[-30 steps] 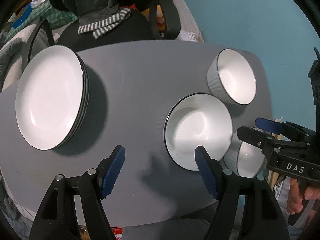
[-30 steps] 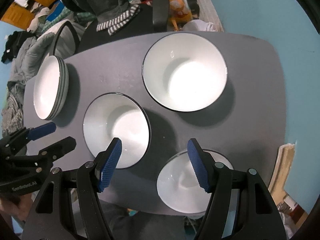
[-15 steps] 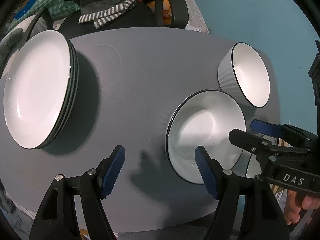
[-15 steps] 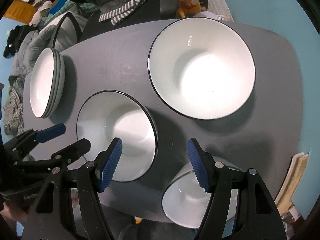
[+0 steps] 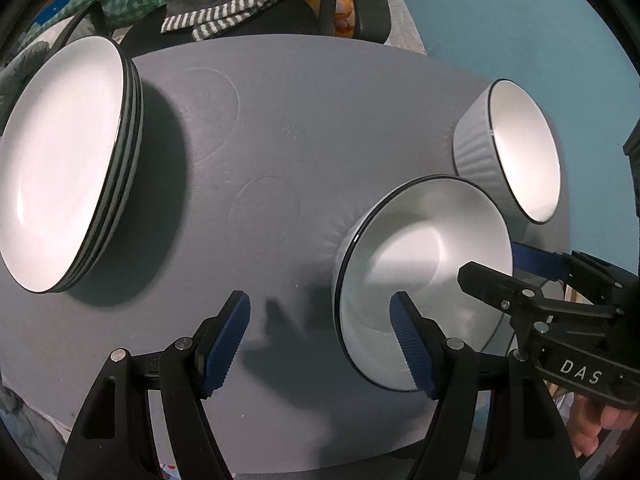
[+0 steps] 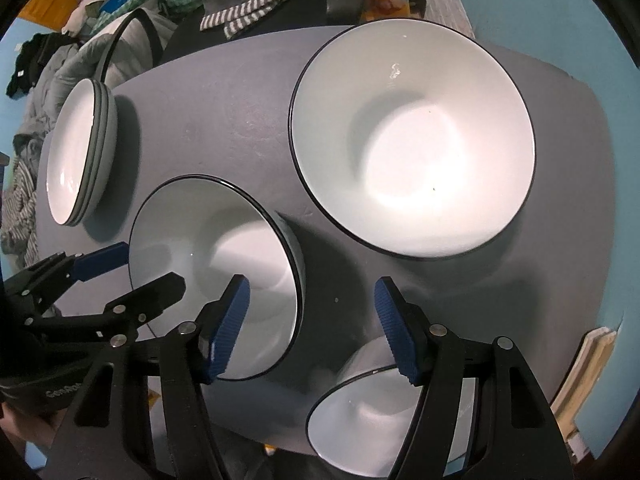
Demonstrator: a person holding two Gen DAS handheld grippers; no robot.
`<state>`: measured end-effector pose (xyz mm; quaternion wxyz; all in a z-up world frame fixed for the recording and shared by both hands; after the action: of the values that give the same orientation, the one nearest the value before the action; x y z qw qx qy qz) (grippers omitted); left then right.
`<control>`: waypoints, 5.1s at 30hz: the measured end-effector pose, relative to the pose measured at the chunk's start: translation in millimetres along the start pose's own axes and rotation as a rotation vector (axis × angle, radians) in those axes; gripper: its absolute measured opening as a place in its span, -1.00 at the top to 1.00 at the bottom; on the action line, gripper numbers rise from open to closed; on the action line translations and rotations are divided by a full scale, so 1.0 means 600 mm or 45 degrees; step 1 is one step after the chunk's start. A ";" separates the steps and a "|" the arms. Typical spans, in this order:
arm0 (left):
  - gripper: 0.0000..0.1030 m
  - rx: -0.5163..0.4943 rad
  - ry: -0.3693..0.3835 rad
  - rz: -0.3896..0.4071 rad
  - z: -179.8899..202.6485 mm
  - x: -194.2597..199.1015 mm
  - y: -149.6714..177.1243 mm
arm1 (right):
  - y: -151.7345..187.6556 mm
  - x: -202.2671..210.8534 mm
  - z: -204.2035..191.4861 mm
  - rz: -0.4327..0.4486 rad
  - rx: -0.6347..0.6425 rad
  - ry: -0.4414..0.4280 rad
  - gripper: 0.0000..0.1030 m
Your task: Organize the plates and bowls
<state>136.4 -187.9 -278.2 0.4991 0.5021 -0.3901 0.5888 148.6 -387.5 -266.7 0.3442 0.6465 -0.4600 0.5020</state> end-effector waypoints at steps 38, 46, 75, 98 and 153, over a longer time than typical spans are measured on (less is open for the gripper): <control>0.81 0.052 0.027 -0.069 -0.005 -0.033 0.024 | 0.003 -0.023 0.002 -0.049 0.013 -0.004 0.82; 0.81 0.045 0.023 -0.081 0.017 -0.040 0.020 | -0.003 -0.020 -0.005 -0.065 0.026 0.000 0.85; 0.81 -0.018 0.056 -0.023 0.030 0.046 -0.015 | -0.013 0.077 -0.003 0.012 0.024 0.006 0.86; 0.81 -0.172 0.047 0.013 0.129 0.075 -0.062 | -0.033 0.148 0.046 0.075 -0.054 0.025 0.86; 0.76 -0.285 -0.091 -0.100 0.207 -0.023 -0.129 | -0.103 0.098 0.143 -0.077 -0.099 0.080 0.81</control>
<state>237.4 -294.6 -271.2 0.5603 0.4788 -0.4510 0.5033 239.4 -459.2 -231.4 0.3984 0.6300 -0.4484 0.4932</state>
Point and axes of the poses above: each gripper's, at about its wrist camera, not at the fingertips, and x roughly against the way its jaws point, z to its right, y to its underside, the point moved 1 cm from there along -x, roughly the way its jaws point, and after that the axes turned 4 degrees about x, right-handed, at the moved point
